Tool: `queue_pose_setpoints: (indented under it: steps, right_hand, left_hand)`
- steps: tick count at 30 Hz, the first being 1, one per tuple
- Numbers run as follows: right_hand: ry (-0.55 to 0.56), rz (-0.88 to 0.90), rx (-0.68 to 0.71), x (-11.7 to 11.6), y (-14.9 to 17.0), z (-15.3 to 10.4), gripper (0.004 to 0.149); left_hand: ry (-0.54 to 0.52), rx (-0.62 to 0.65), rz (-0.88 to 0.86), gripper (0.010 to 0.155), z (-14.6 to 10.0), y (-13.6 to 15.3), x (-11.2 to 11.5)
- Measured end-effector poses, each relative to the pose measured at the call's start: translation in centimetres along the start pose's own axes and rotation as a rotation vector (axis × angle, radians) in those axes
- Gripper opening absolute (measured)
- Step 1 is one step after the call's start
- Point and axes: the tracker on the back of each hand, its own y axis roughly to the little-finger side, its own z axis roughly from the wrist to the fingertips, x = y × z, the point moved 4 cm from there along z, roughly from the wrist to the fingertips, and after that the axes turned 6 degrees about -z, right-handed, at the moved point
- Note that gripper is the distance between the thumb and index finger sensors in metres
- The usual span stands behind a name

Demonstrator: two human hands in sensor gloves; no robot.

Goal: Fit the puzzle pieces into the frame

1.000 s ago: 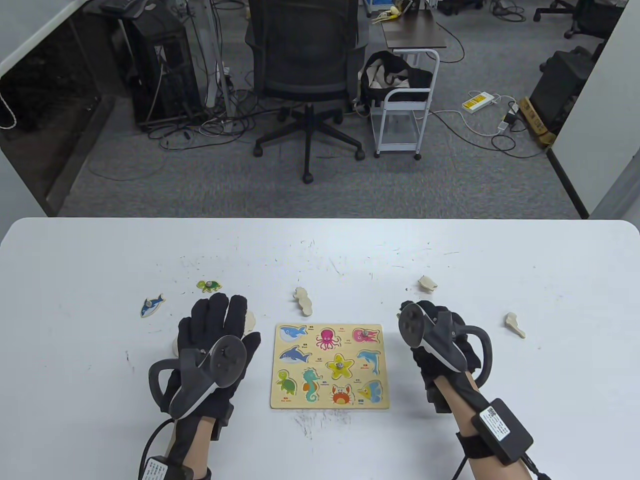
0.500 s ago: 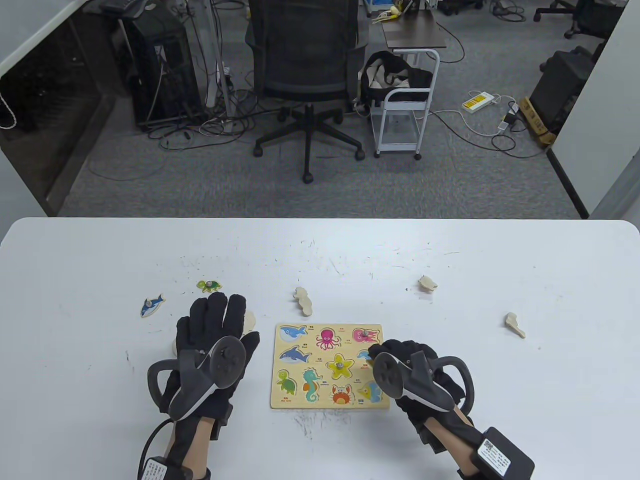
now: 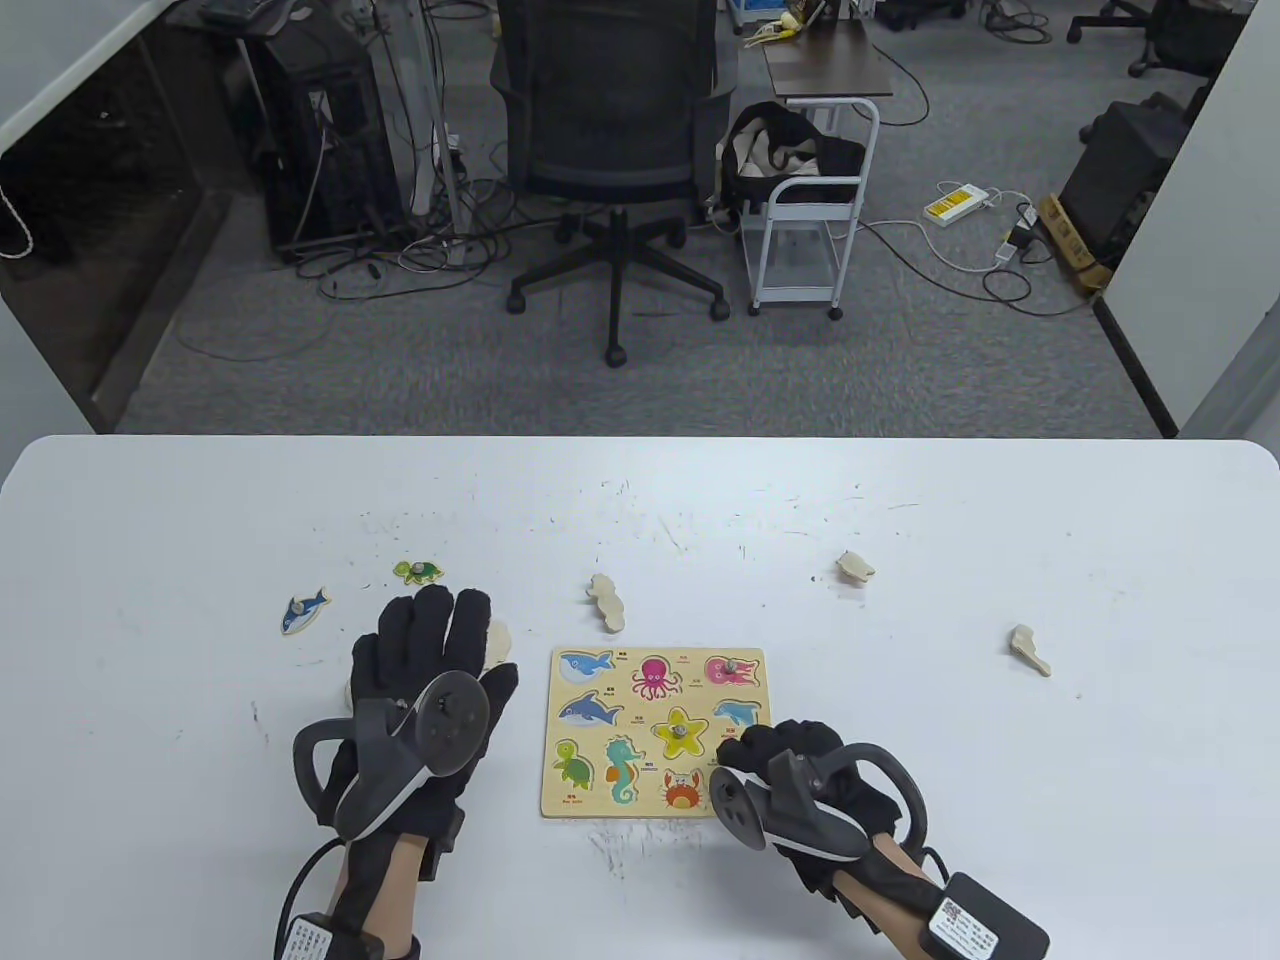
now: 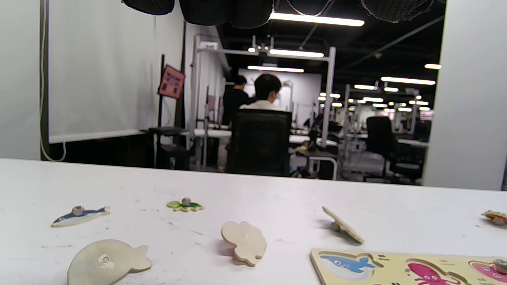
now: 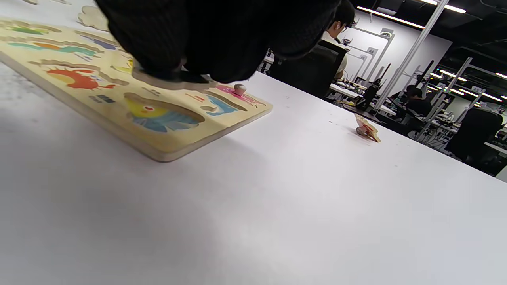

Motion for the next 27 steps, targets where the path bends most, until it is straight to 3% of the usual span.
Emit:
queue_pose_setpoints:
  steps: [27]
  right_hand:
    - [-0.019,-0.013,0.016,-1.8,-1.0,0.7,0.044]
  left_hand:
    - [0.015,0.001,0.011,0.074,0.0,-0.3,0.1]
